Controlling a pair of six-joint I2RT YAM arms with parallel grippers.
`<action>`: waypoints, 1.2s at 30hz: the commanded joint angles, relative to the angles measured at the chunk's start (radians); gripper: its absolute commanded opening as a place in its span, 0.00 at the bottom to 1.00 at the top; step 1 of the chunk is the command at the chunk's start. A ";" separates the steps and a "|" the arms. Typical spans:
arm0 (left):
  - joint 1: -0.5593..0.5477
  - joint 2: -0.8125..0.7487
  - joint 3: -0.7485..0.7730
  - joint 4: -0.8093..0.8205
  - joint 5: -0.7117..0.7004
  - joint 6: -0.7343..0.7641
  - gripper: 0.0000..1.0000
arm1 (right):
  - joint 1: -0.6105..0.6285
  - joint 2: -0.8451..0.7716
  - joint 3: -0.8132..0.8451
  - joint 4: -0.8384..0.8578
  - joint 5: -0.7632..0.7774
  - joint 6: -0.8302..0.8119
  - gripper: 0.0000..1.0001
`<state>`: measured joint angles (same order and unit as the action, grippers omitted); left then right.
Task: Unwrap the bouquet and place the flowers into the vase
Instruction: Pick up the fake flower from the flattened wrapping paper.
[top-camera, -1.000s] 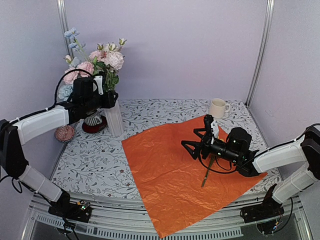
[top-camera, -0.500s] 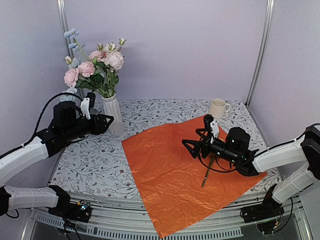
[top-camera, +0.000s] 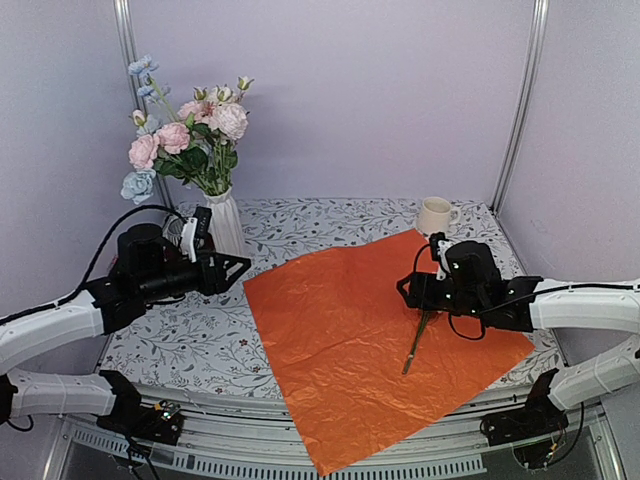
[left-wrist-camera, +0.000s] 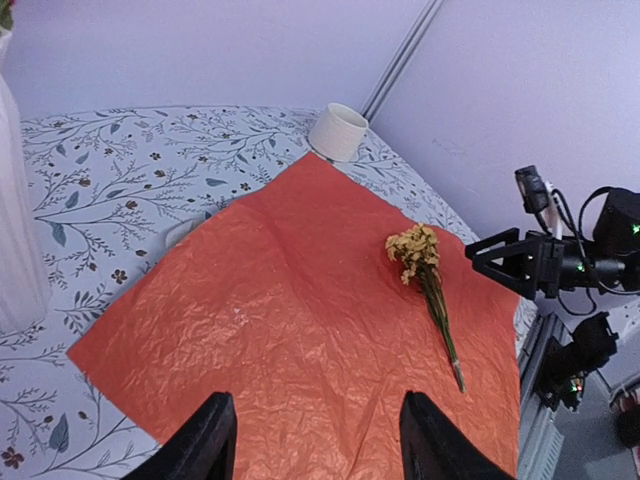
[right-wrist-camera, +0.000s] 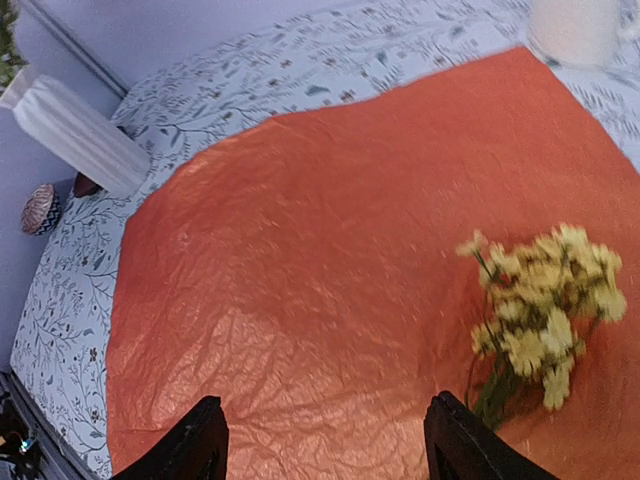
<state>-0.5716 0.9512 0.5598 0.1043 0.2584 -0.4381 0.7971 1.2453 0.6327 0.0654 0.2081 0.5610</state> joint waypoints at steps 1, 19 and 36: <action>-0.026 0.049 -0.010 0.112 0.061 -0.007 0.57 | -0.006 -0.056 0.019 -0.346 0.023 0.237 0.66; -0.052 0.120 -0.020 0.195 0.114 -0.007 0.56 | -0.027 -0.027 -0.012 -0.429 -0.028 0.339 0.49; -0.059 0.150 -0.040 0.218 0.127 0.000 0.56 | -0.056 0.209 0.076 -0.363 -0.011 0.323 0.37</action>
<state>-0.6144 1.0996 0.5373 0.2951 0.3767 -0.4404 0.7609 1.4227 0.6785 -0.3206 0.1646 0.8925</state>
